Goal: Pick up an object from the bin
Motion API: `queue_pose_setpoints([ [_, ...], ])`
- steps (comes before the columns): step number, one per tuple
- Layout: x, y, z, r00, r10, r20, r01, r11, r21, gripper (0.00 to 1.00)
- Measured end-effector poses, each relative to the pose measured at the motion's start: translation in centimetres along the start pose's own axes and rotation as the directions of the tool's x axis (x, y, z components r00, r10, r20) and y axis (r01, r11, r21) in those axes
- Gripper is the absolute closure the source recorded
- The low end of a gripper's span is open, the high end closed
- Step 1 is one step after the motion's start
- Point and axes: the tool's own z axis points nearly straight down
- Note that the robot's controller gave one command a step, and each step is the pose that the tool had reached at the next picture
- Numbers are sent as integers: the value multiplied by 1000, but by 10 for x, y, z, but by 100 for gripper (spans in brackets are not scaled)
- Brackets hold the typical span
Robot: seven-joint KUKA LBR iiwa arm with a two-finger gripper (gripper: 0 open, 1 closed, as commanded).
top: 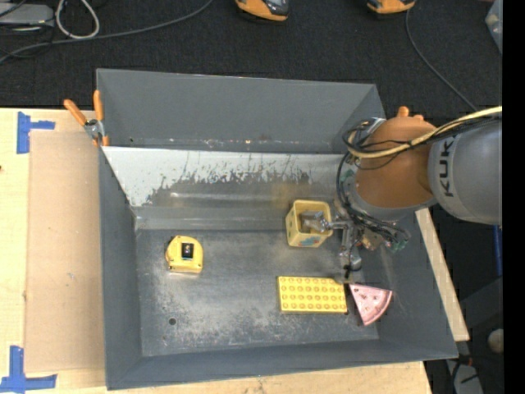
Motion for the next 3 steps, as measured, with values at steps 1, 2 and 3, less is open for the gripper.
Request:
queue_pose_setpoints([
  [1,-19,32,-2,993,-114,-3,114,993,2,0],
  [2,6,86,-2,937,-348,5,348,937,4,0],
  [3,11,101,-2,932,-361,3,361,932,3,0],
])
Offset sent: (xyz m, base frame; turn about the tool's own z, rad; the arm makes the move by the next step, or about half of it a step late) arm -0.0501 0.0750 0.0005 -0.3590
